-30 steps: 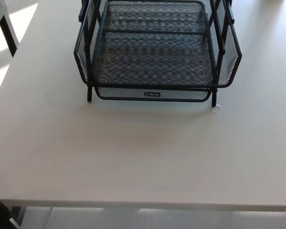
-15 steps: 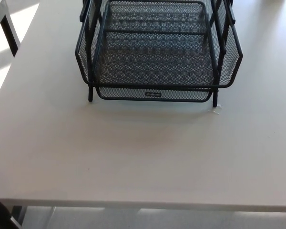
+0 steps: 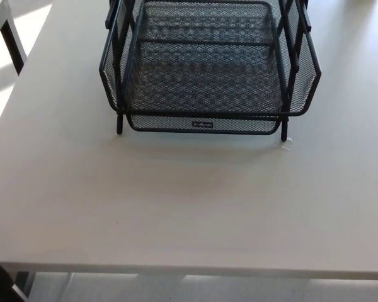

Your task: The robot uses its right hand to grab the drawer kept on the middle of the desk and pull it out towards the robot

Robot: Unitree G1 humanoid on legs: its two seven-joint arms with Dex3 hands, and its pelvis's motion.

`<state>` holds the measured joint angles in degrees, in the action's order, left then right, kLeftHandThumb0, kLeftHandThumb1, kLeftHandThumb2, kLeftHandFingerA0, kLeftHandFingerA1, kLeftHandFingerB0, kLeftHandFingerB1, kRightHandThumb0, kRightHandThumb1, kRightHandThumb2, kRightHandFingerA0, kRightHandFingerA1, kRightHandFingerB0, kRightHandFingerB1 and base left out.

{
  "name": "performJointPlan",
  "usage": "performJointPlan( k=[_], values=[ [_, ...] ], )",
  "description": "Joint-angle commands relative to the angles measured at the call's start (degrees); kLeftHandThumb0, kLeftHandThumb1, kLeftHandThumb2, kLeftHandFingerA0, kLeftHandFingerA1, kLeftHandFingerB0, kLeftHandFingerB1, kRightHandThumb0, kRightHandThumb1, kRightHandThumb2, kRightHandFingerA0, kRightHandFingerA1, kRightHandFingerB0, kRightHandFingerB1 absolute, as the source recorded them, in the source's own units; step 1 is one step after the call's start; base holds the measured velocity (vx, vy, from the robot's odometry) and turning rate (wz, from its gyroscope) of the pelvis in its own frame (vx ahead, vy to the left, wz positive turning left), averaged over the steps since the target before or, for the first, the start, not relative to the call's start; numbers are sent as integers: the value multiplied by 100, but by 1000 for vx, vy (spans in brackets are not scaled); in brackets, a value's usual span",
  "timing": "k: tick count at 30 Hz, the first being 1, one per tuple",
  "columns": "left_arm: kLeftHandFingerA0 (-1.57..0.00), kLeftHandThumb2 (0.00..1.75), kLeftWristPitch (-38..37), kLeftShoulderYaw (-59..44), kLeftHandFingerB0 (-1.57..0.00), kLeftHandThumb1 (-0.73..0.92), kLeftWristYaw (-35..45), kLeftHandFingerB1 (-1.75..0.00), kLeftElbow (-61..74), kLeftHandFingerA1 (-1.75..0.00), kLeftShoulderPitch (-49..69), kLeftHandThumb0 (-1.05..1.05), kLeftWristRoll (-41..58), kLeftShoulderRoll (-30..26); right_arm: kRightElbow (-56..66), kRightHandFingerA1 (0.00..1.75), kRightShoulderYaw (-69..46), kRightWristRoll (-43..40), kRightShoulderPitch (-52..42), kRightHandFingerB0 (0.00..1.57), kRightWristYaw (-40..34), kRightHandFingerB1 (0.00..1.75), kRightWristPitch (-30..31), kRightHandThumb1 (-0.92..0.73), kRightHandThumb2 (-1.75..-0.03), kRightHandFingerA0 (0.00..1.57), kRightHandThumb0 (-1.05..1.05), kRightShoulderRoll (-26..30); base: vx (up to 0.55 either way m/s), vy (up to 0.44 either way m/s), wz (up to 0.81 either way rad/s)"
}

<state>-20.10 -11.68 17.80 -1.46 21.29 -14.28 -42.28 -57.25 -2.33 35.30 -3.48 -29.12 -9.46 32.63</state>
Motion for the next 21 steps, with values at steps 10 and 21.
performJointPlan(
  k=[10,21],
  values=[
    [-82,56,-22,-76,-80,54,-14,-60,-20,-90,89,-33,-2,60,-68,58,264,-354,48,21,-92,32,-136,-68,-62,17,-88,287,0,0,0],
    [-80,56,-45,-84,-80,55,-10,-58,-48,-88,95,-33,13,60,-178,61,383,-428,109,17,-210,31,-127,-68,-61,18,-89,292,0,0,0]
  ],
)
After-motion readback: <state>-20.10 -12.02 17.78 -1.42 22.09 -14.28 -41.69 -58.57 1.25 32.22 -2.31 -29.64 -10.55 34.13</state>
